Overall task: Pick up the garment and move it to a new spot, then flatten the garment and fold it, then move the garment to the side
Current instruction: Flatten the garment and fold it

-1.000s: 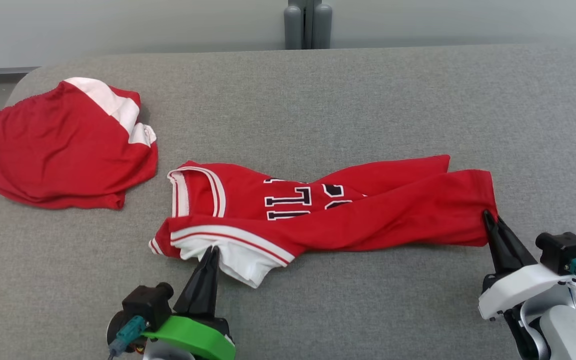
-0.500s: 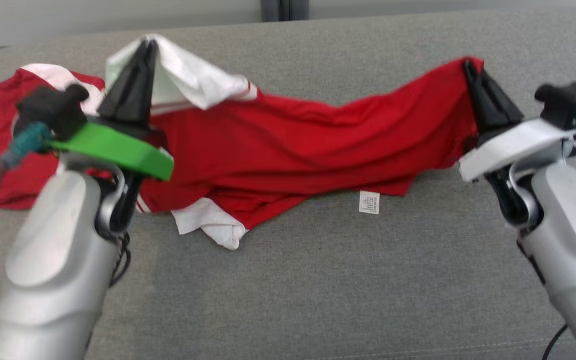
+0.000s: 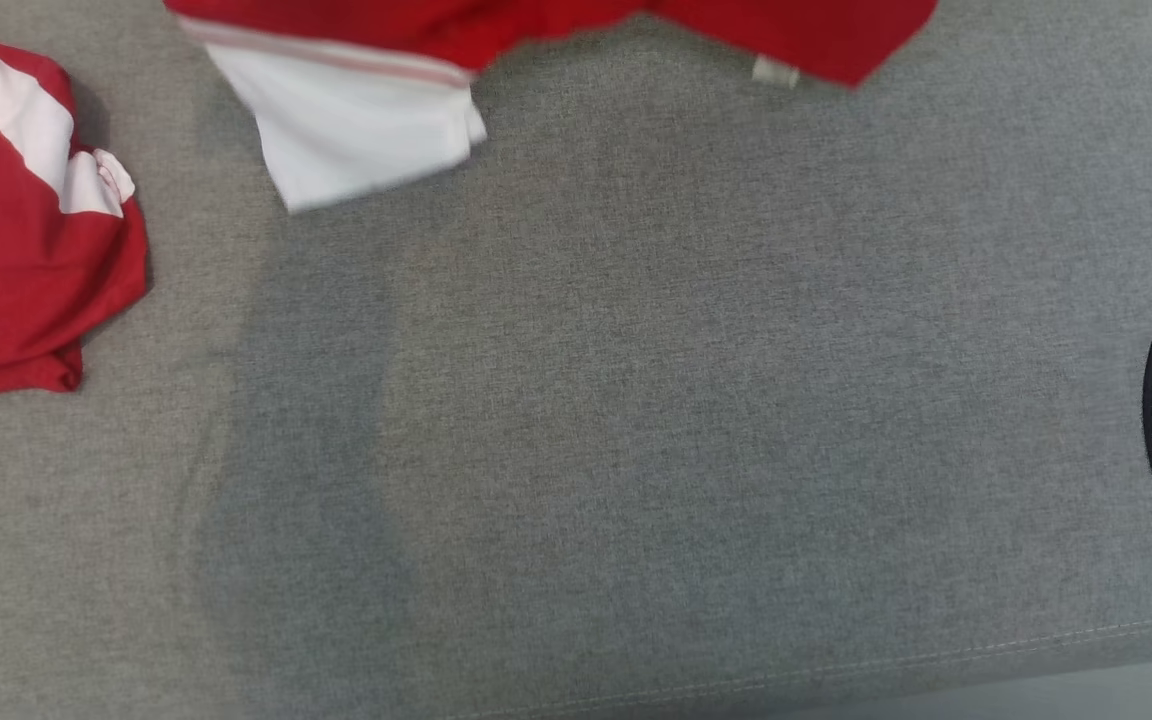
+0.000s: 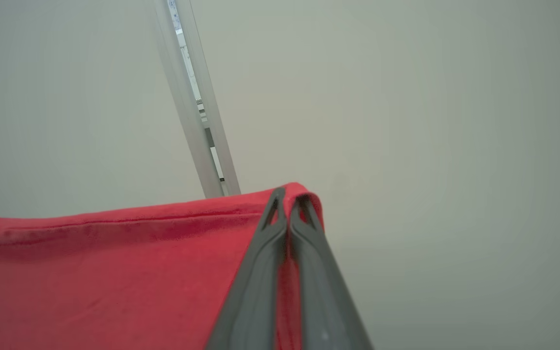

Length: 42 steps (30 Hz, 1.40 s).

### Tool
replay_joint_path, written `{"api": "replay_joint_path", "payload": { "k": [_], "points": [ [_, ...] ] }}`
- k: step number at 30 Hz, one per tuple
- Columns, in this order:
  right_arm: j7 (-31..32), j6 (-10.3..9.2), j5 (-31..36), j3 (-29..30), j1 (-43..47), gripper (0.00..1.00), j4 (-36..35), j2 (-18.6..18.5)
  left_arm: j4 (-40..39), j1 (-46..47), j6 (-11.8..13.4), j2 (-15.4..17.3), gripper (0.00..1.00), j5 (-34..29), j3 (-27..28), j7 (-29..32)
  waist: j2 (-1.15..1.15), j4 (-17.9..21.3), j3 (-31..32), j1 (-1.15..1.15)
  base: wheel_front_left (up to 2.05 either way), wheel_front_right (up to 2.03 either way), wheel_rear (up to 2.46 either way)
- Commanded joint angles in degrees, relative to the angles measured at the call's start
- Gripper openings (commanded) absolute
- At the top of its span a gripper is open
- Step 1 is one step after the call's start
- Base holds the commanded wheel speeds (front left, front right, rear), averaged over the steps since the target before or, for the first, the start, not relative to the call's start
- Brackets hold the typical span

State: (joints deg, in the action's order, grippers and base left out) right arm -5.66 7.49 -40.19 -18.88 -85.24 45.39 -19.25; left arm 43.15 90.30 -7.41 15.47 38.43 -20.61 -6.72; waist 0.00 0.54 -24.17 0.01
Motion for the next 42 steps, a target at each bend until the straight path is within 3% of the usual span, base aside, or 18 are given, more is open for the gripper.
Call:
{"api": "replay_joint_path", "payload": {
  "k": [1,8,17,21,24,30,35,42],
  "points": [
    [-0.85,0.0,0.21,-0.4,-2.95,0.0,1.43,-0.07,1.47,3.31,-0.1,-0.4,0.0,0.4,0.03,-0.58,0.0,1.38,-2.02,-0.01,0.0,0.0,0.0],
    [-2.83,0.0,-1.2,-4.45,-11.03,0.0,7.3,-0.62,7.08,11.54,-0.09,-2.2,0.0,2.4,-2.62,-3.29,0.0,1.16,-3.08,-0.01,0.0,0.0,0.0],
    [-6.11,0.0,-7.69,-11.75,-2.8,0.0,6.14,-2.82,5.8,1.92,-0.09,-0.07,0.0,6.73,-7.61,-7.22,0.0,1.51,-4.23,-0.01,0.0,0.0,0.0],
    [-8.28,0.0,-10.78,-15.44,6.35,0.0,1.84,-4.29,1.78,-8.1,-0.09,1.69,0.0,8.6,-7.82,-8.31,0.0,1.85,-2.32,-0.01,0.0,0.0,0.0],
    [-9.21,0.0,-13.32,-16.94,14.41,0.0,-2.62,-5.96,-4.3,-17.55,0.13,3.23,0.0,8.44,-3.98,-8.49,0.0,2.13,-0.05,-0.01,0.0,0.0,0.0],
    [-9.54,-0.02,-15.04,-16.51,31.83,0.0,-12.73,-9.75,-21.11,-41.54,3.84,2.67,0.0,3.84,2.8,-8.48,0.0,1.86,3.9,-0.01,0.0,0.0,0.0],
    [-9.57,-0.03,-13.62,-11.34,47.36,0.0,-20.12,-10.58,-32.16,-62.29,6.85,-0.14,0.0,1.72,6.39,-8.48,0.0,1.77,6.99,-0.01,0.0,0.0,0.0],
    [-9.58,-0.03,-11.71,-4.97,65.56,0.0,-25.16,-9.39,-37.79,-83.15,8.03,-5.19,0.0,1.29,8.07,-8.5,0.0,0.86,11.52,-0.01,0.0,0.0,0.0]
  ]
}}
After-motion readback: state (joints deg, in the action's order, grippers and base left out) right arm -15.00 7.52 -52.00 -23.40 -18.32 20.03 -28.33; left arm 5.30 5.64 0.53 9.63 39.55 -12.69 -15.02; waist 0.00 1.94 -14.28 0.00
